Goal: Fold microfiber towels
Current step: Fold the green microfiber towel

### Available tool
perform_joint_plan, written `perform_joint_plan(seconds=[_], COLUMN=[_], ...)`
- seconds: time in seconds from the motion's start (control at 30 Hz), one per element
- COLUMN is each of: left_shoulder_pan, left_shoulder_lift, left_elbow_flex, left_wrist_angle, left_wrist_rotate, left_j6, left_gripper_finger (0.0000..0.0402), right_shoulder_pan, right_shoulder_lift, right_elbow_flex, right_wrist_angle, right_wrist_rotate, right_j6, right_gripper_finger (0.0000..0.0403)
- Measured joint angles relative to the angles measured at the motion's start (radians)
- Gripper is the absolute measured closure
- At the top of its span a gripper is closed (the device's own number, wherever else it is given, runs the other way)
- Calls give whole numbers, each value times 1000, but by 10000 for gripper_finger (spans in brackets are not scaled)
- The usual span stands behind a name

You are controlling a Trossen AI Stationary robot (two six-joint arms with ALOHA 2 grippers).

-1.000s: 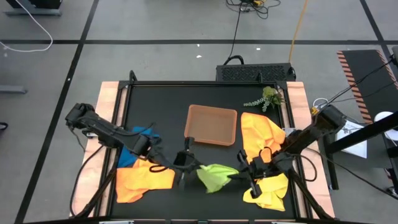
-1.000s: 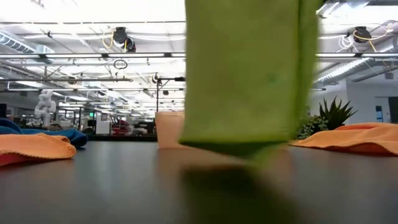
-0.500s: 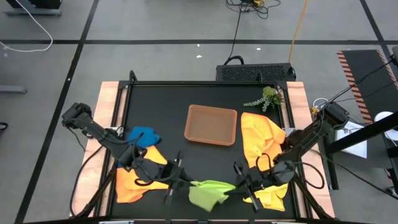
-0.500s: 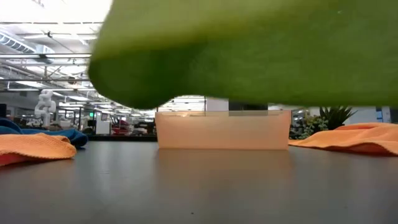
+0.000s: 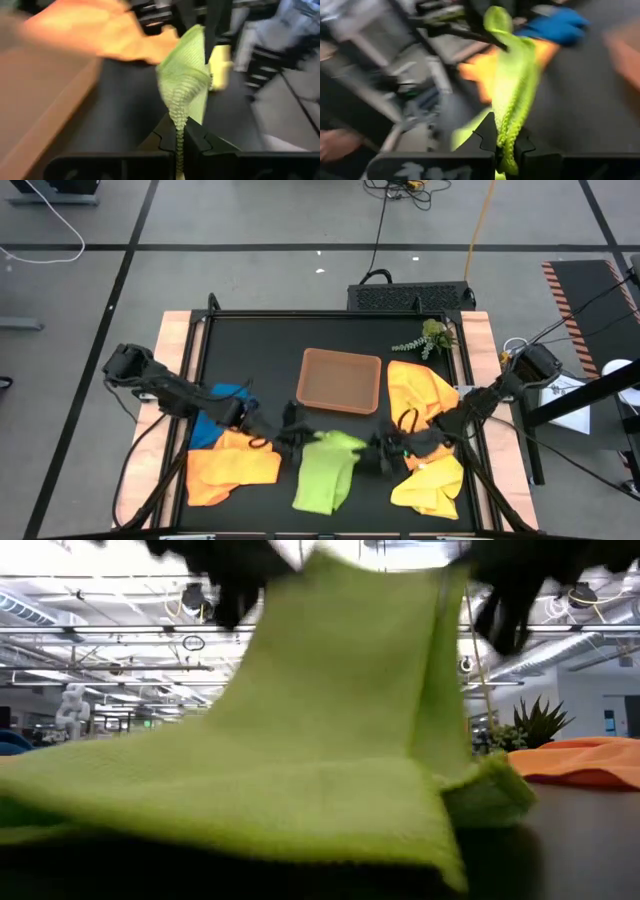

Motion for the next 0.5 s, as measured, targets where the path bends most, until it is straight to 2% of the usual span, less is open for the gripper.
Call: perform_joint_plan(seconds=[0.13, 0.23, 0.3, 0.5], left_shoulder_pan=[120, 191, 227, 281], left_shoulder_lift=[1, 1, 1, 1], left_elbow_flex=[-157, -235, -262, -264], left_wrist_angle=[189, 293, 331, 322], left_wrist_rotate=[21, 83, 110, 97], left_j6=[-15, 7, 24, 168], left_gripper_finger=[396, 397, 393, 398], right_shoulder_pan=[-114, -175, -215, -325], right_shoulder_lift=[-1, 0, 0, 0], right_elbow_flex=[-138, -213, -242, -251], right_wrist_angle=[45, 100, 137, 127], right_wrist_rotate=[22, -2, -20, -73], right_j6=[103, 112, 106, 19], right_gripper_finger=[403, 403, 403, 403])
